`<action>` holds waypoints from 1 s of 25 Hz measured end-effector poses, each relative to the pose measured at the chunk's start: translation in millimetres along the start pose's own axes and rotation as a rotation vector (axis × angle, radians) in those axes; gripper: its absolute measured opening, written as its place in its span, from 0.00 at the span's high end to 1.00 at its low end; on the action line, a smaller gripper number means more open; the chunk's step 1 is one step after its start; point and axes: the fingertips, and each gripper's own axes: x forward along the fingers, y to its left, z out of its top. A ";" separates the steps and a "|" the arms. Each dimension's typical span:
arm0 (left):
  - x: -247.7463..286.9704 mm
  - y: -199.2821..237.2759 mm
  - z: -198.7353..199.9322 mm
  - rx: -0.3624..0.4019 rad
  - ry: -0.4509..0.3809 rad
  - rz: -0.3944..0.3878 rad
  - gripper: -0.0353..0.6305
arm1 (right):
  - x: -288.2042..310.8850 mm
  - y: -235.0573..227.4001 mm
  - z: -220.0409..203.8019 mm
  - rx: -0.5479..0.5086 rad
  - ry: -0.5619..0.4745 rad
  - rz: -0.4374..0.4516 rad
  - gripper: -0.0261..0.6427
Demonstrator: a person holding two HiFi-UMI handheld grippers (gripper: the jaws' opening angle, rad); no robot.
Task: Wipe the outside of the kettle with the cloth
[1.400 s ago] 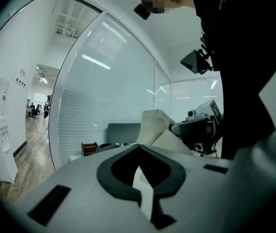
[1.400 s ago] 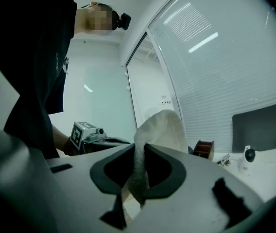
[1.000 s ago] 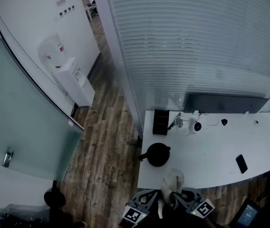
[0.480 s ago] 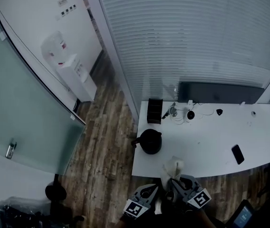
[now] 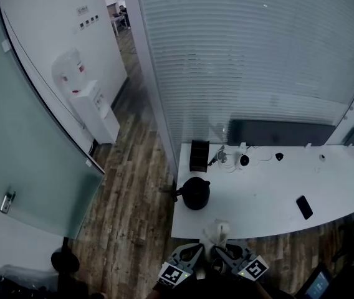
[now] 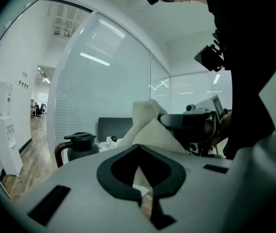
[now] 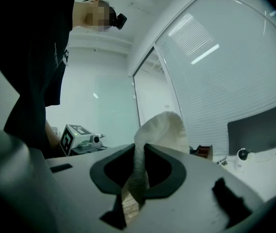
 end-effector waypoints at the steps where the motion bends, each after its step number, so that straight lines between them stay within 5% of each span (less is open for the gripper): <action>1: -0.2 1.0 -0.9 0.010 0.002 -0.006 0.94 | 1.9 3.5 -0.7 -0.002 0.004 0.005 0.88; 9: 1.2 13.2 6.0 -0.056 -0.079 -0.016 0.94 | -8.2 -18.2 -4.1 0.027 -0.004 -0.043 0.88; 15: 14.7 31.5 -4.3 -0.043 -0.024 0.072 0.94 | -24.9 -38.8 -8.9 0.051 -0.013 -0.036 0.88; 25: 59.9 6.0 13.9 -0.060 -0.015 0.079 0.94 | -45.1 -71.0 -10.0 0.055 -0.011 0.002 0.88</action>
